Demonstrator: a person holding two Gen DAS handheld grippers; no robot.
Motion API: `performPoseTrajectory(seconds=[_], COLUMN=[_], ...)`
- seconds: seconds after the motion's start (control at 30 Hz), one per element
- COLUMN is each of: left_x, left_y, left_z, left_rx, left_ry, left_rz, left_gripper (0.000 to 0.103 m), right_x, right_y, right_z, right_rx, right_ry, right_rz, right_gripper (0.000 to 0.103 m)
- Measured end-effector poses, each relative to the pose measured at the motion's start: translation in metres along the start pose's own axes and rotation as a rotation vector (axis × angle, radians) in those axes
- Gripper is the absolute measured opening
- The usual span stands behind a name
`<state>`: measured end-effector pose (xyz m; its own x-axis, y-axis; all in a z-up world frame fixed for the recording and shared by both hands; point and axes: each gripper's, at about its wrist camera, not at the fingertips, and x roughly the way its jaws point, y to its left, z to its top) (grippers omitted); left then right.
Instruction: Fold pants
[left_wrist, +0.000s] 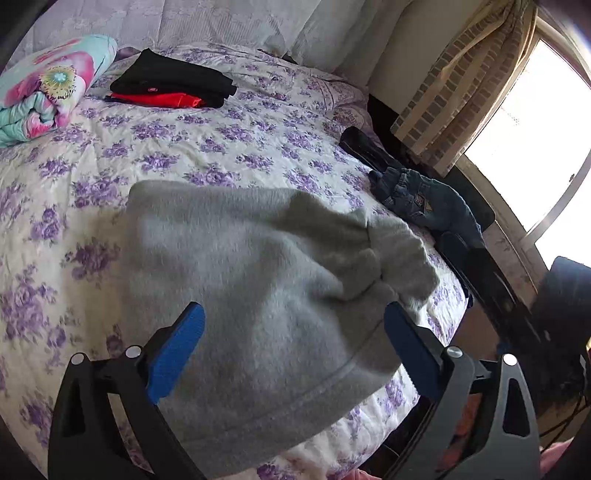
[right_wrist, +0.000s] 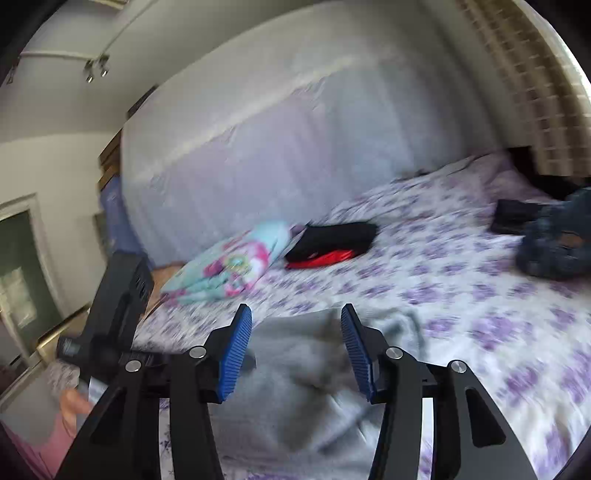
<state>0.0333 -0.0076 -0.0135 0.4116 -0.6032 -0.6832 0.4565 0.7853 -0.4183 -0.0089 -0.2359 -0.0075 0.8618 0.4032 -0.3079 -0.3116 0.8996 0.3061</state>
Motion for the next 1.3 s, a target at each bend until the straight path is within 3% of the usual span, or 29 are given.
performPoseTrajectory(seconds=[0.1, 0.13, 0.2, 0.27, 0.33, 0.37, 0.47, 0.53, 0.6, 0.63, 0.7, 0.77, 0.83, 0.9, 0.97, 1.07, 1.17, 1.3], left_x=[0.013, 0.019, 0.026, 0.025, 0.016, 0.009, -0.015, -0.018, -0.013, -0.011, -0.009, -0.006, -0.004, -0.006, -0.012, -0.021, -0.023, -0.021], left_y=[-0.008, -0.007, -0.004, -0.01, -0.012, -0.009, 0.003, 0.008, 0.014, 0.014, 0.012, 0.007, -0.002, -0.006, -0.007, -0.003, 0.005, 0.018], left_z=[-0.026, -0.035, -0.049, -0.058, -0.059, -0.058, -0.06, -0.065, -0.073, -0.075, -0.079, -0.084, -0.086, -0.084, -0.077, -0.065, -0.056, -0.049], left_rx=[0.073, 0.081, 0.087, 0.124, 0.139, 0.122, 0.06, 0.041, 0.025, 0.025, 0.043, 0.088, 0.148, 0.182, 0.184, 0.166, 0.126, 0.072], left_ry=[-0.011, -0.007, -0.011, -0.04, -0.053, -0.064, -0.125, -0.126, -0.105, -0.102, -0.106, -0.107, -0.099, -0.095, -0.101, -0.127, -0.123, -0.072], left_rz=[0.072, 0.08, 0.068, 0.097, 0.077, 0.04, -0.032, -0.038, -0.033, -0.03, -0.013, 0.012, 0.064, 0.111, 0.133, 0.197, 0.271, 0.345], left_gripper=[0.095, 0.095, 0.095, 0.095, 0.095, 0.095, 0.095, 0.095, 0.095, 0.095, 0.095, 0.095, 0.095, 0.095, 0.095, 0.096, 0.096, 0.096], right_x=[0.047, 0.052, 0.046, 0.036, 0.028, 0.028, 0.037, 0.078, 0.122, 0.143, 0.182, 0.195, 0.179, 0.148, 0.104, 0.053, 0.011, -0.02], right_y=[-0.035, -0.051, -0.083, -0.079, -0.057, -0.045, -0.004, 0.01, 0.017, 0.015, -0.005, -0.023, -0.029, -0.021, -0.007, -0.001, -0.013, -0.039], right_z=[-0.01, -0.019, -0.036, -0.038, -0.022, -0.012, 0.024, 0.041, 0.043, 0.039, 0.019, 0.001, 0.005, 0.016, 0.026, 0.029, 0.028, 0.025], right_rx=[-0.003, 0.054, 0.18, 0.178, 0.116, 0.084, 0.018, 0.062, 0.115, 0.133, 0.177, 0.238, 0.278, 0.227, 0.128, 0.082, 0.118, 0.121], right_ry=[0.146, 0.175, 0.181, 0.19, 0.188, 0.175, 0.19, 0.286, 0.416, 0.478, 0.583, 0.636, 0.601, 0.534, 0.431, 0.345, 0.301, 0.274], right_rz=[-0.15, -0.161, -0.096, -0.105, -0.129, -0.1, 0.09, 0.237, 0.3, 0.286, 0.145, 0.14, 0.181, 0.172, 0.185, 0.18, 0.178, 0.093], right_gripper=[0.036, 0.031, 0.024, 0.023, 0.03, 0.036, 0.037, 0.037, 0.036, 0.036, 0.036, 0.033, 0.034, 0.056, 0.063, 0.069, 0.074, 0.082])
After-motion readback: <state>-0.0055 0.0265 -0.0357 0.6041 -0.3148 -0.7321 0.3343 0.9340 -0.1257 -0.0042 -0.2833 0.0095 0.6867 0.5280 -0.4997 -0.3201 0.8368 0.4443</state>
